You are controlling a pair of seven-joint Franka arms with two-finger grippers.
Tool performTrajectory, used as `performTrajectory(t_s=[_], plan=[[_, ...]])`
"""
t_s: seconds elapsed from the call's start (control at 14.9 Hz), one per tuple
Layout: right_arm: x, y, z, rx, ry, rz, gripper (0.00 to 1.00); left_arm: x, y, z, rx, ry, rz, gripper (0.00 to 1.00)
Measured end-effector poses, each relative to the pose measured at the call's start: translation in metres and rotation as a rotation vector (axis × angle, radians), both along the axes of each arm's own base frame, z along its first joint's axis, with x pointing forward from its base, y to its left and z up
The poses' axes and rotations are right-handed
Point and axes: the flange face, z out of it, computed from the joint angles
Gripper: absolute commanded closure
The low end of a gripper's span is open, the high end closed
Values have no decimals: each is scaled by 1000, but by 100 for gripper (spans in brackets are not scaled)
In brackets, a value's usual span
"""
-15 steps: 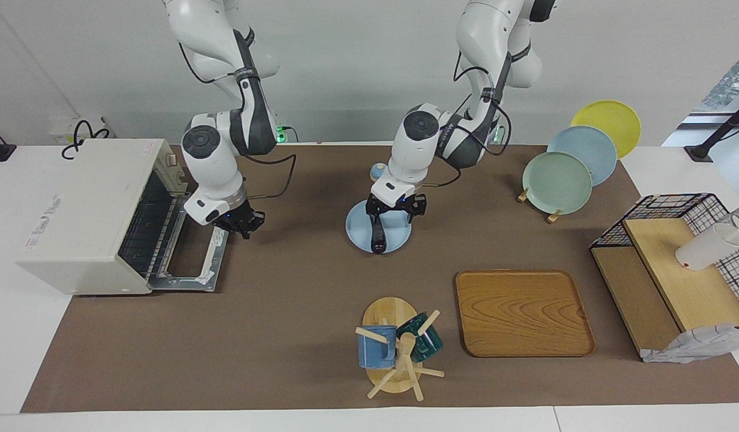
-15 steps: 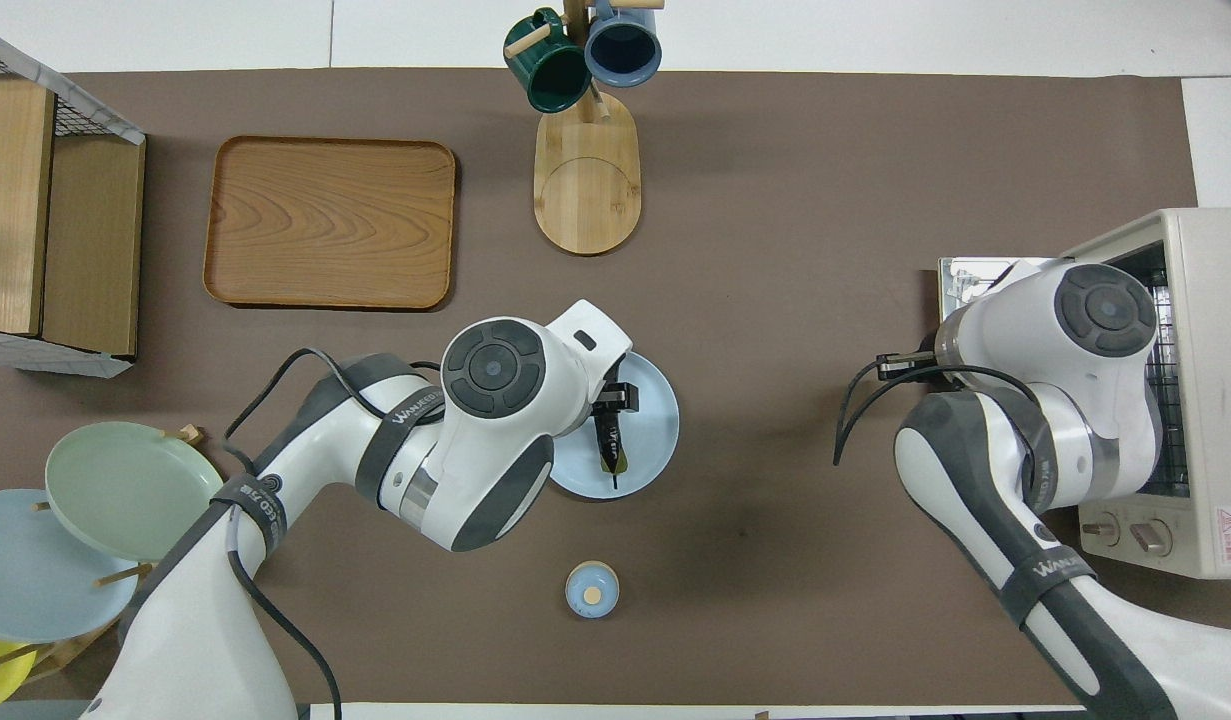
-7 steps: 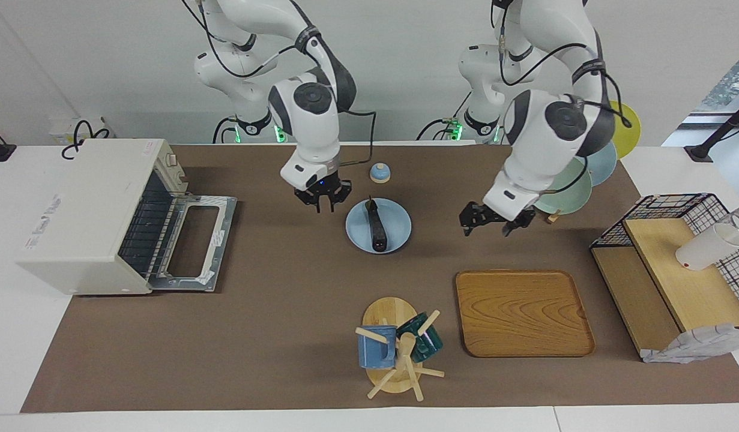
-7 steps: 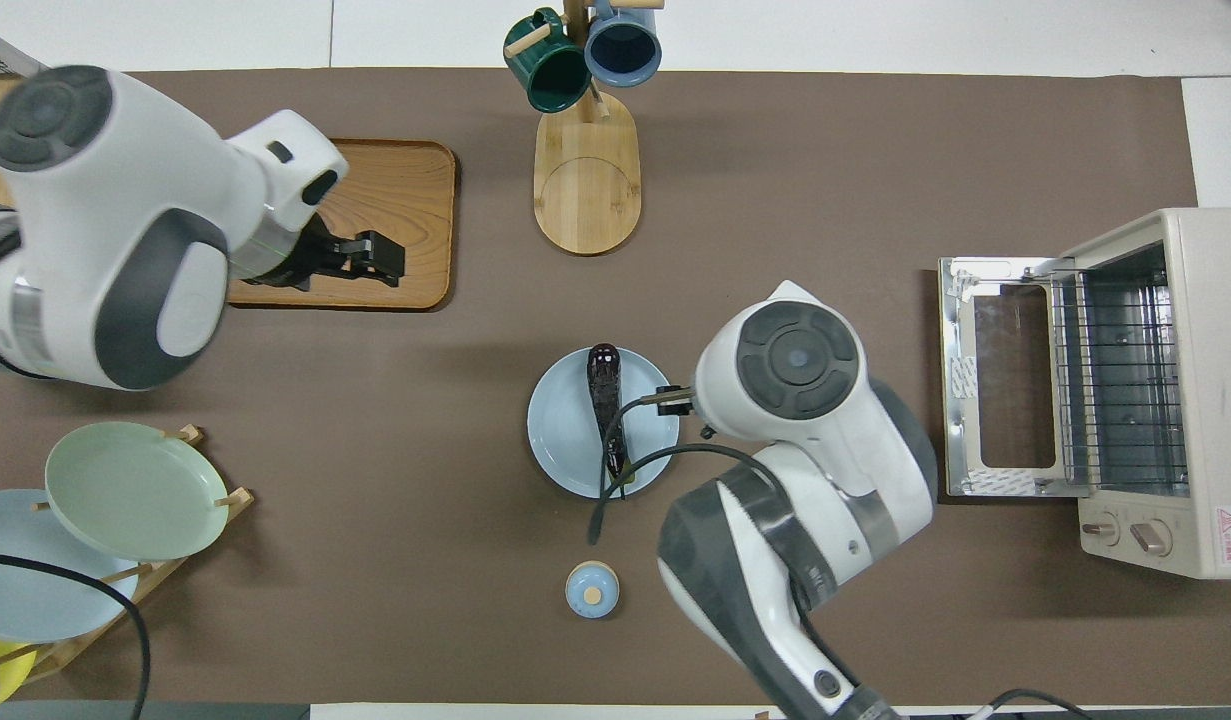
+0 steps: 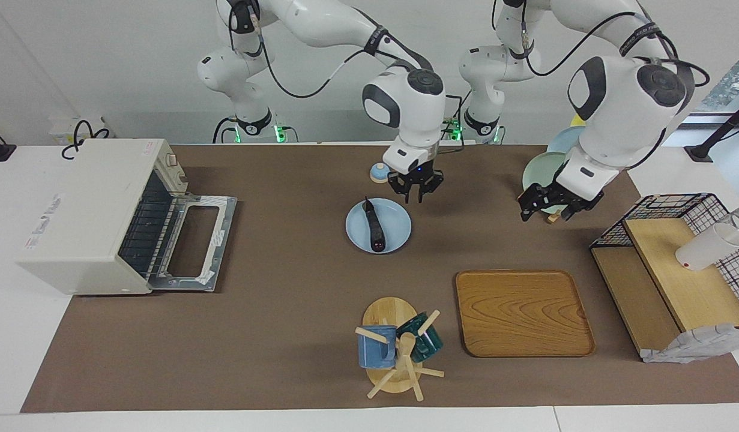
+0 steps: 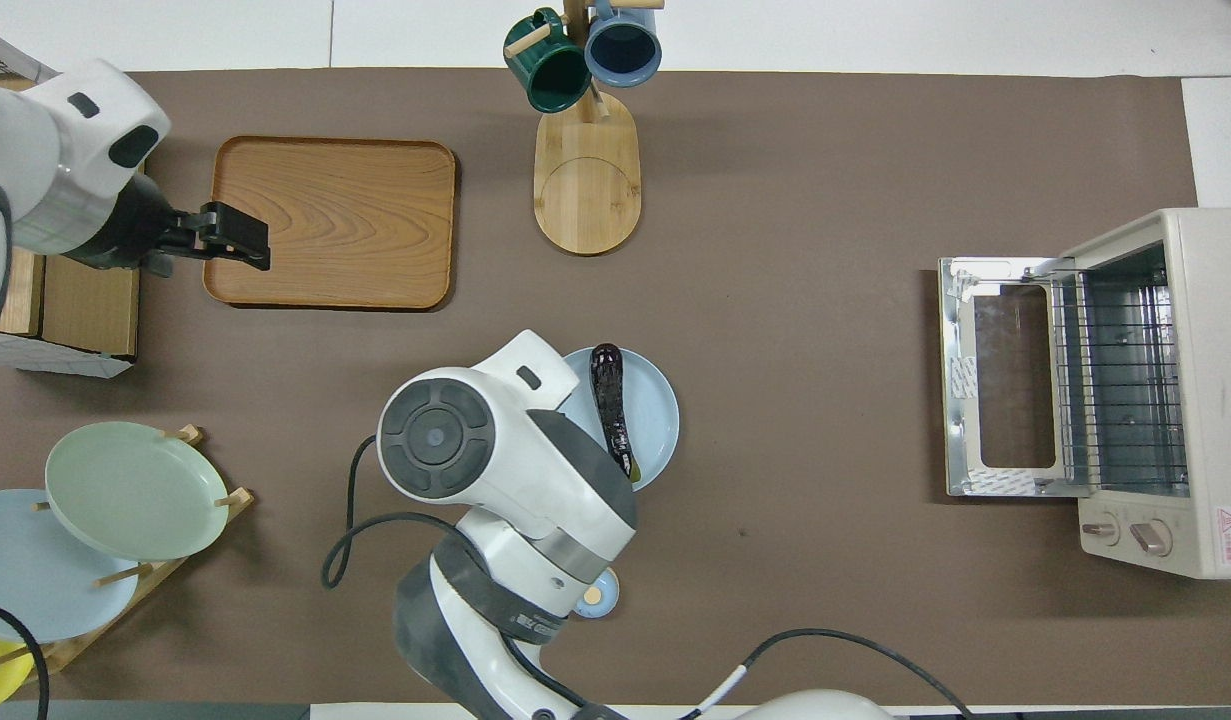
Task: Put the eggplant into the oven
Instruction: 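Grasp the blue plate rim with the right gripper and lift it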
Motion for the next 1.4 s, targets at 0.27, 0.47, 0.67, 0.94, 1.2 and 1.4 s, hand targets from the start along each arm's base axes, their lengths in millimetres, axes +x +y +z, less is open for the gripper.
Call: performTrajectory(t_s=[0.27,0.47,0.67,0.94,1.2,1.4], plan=[[-20,29,-46,-19,-33,69,50,-37,9,47,23,5,-8,0],[-22,27,-52,-78,-70,111,35,-53,11,43,34,26,-7,0],[-19,22,-55,-96,-78,113,39,-57,11,35,37,43,-8,0],[-20,11,-75,-110,-66,113,40,-58,9,35,38,49,-11,0],[-27,5,-92,-105,-66,119,43,-57,8,42,38,51,-17,0],[-28,3,-90,-109,-68,129,72,-56,4,41,39,64,-24,0]])
